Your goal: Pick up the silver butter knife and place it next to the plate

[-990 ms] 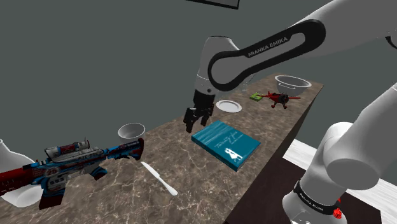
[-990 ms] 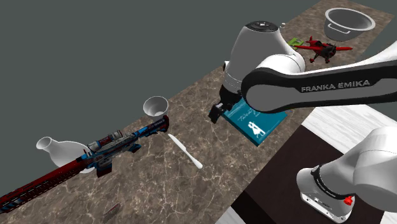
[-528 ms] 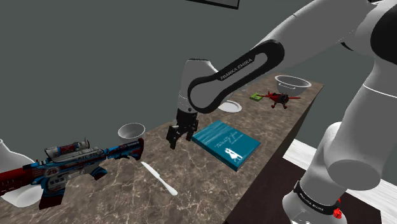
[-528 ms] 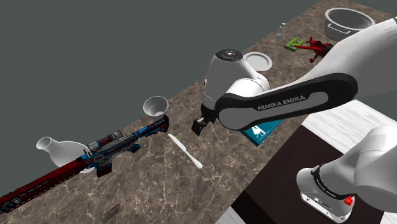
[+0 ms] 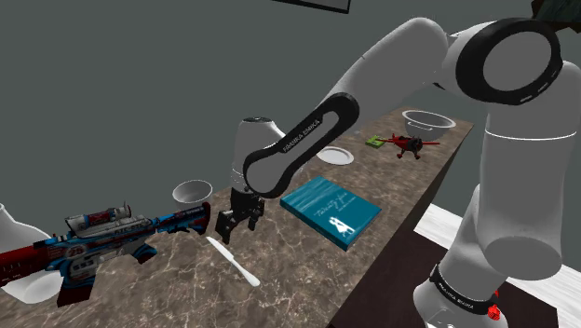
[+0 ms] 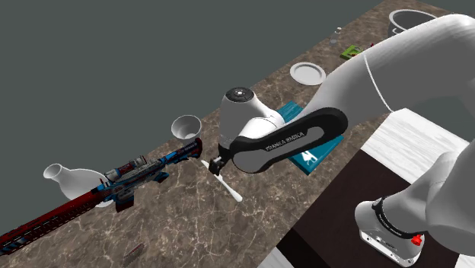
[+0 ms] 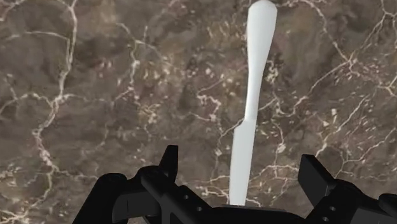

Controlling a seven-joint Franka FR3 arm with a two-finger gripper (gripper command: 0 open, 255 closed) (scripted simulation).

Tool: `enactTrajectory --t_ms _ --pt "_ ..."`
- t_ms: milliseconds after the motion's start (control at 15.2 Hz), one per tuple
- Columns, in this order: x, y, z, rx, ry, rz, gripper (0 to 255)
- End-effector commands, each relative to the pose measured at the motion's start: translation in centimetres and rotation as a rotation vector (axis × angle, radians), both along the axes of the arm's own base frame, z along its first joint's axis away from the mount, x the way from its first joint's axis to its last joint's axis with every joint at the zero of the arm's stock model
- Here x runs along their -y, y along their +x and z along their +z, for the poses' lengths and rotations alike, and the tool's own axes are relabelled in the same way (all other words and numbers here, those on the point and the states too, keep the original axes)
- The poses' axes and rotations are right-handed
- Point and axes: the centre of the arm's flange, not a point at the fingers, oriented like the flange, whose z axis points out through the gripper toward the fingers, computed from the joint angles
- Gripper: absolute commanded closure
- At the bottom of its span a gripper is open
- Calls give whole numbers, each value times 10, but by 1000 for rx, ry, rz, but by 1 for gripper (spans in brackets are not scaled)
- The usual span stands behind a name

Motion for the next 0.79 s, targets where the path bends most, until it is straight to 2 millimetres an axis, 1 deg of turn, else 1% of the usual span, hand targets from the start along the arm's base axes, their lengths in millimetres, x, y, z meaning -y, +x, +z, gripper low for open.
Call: enactTrajectory --t_ms 0,462,528,726 --pt "-16 7 -20 -7 6 0 0" --pt "-25 8 -54 -8 6 0 0" --pt "-27 8 -62 -8 6 0 0" --pt "-27 8 -62 -8 6 0 0"
